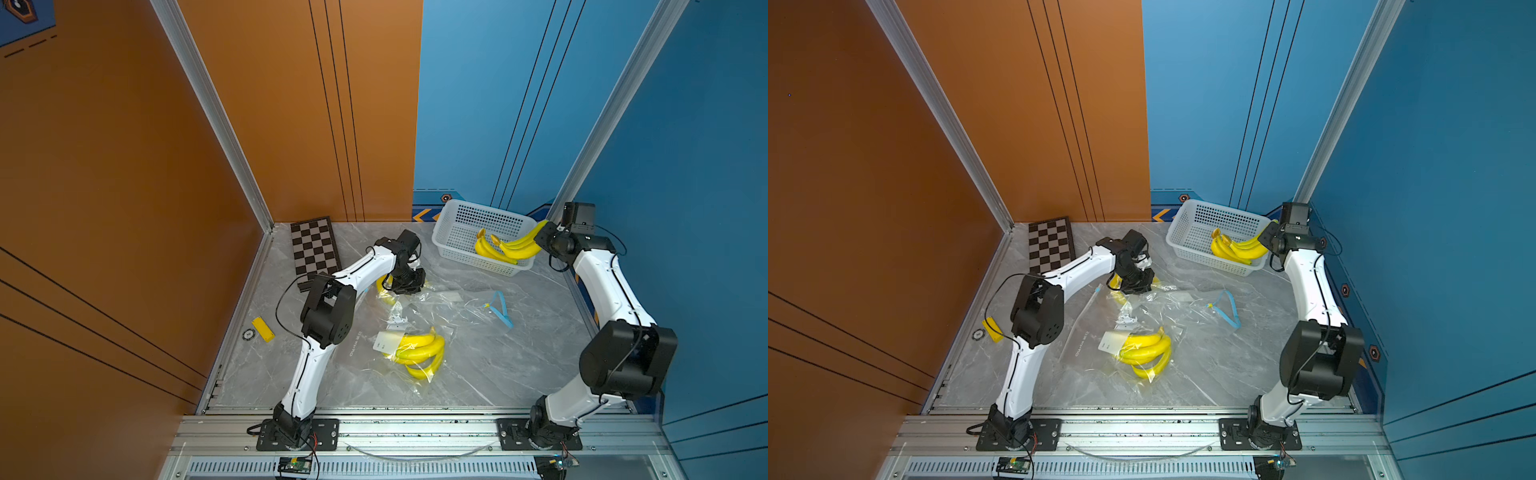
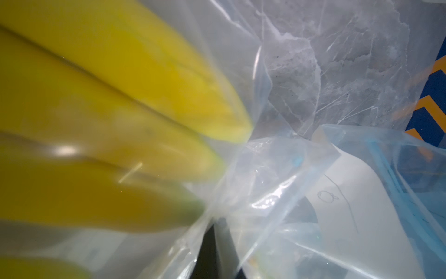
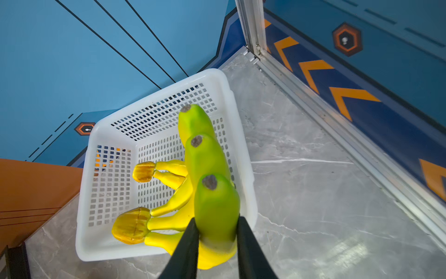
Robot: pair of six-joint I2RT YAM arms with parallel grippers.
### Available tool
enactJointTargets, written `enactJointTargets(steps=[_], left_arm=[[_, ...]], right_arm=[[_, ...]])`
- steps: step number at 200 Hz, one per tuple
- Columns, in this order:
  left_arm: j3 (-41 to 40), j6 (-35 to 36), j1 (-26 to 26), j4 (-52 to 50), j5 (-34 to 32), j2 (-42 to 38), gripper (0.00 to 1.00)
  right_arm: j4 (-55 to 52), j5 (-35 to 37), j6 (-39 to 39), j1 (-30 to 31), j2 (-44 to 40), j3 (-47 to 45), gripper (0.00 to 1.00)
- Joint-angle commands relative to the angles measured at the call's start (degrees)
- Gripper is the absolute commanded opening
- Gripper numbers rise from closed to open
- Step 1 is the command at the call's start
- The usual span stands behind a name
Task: Open the zip-top bag and take out the banana
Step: Place the banana in the basket.
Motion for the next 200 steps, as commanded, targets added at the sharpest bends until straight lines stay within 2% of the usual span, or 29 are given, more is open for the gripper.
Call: enactJointTargets(steps=[1,9,16,35,56,70,87,94,104,120,145,182,200], left_arm=[[3.8,-1.6,-3.0,-0.9,3.0,3.1,0.0],[4.9,-2.2,-3.6,-0.8,2.9,3.8,0.0],[6.0,-2.9,-4.1,-0.8,2.8,4.4,0.0],[10.8,-4.5,-6.1,-0.8,3.0,6.5,0.01],[18.3,-7.3,-8.9,-0.8,2.2,9.8,0.04],[24.8,-9.6,-10.8,-0.7,2.2,13.3,0.19],[33.2,-12.0,-12.9,-0.8,2.9,17.7,0.43],[35.2,-12.6,-13.4,-0.8,2.9,18.5,0.54],[35.8,-12.4,-13.7,-0.8,2.7,17.8,0.62],[30.5,-9.9,-13.5,-0.8,0.8,11.8,0.71],[17.0,-5.8,-12.2,-0.8,-2.5,-2.5,0.75],[-5.4,-3.0,-10.3,-0.8,-4.7,-25.5,0.78],[-18.6,-3.9,-7.0,-0.8,-6.8,-38.4,0.78]], right_arm=[[6.7,-5.4,3.9,0.3,5.2,3.8,0.49],[5.9,-6.8,4.0,0.4,7.1,5.6,0.6],[4.8,-7.3,3.9,0.4,7.8,6.7,0.67],[3.4,-5.9,2.7,0.3,4.6,6.4,0.75],[0.6,-5.4,2.1,-0.5,-2.2,5.4,0.78],[-2.2,-5.8,1.6,-0.6,-6.8,5.2,0.78],[-5.1,-6.7,1.1,-0.3,-11.8,4.2,0.79],[-6.4,-7.2,1.2,-0.2,-14.2,3.4,0.78],[-8.3,-8.1,1.6,0.2,-16.6,2.2,0.78],[-11.0,-11.7,2.1,1.9,-20.2,0.7,0.78],[-17.7,-12.9,0.1,9.7,-23.7,0.3,0.78],[-22.1,-8.9,3.9,23.4,-29.4,-2.8,0.78],[-25.2,-4.3,5.3,31.0,-30.4,-2.5,0.78]])
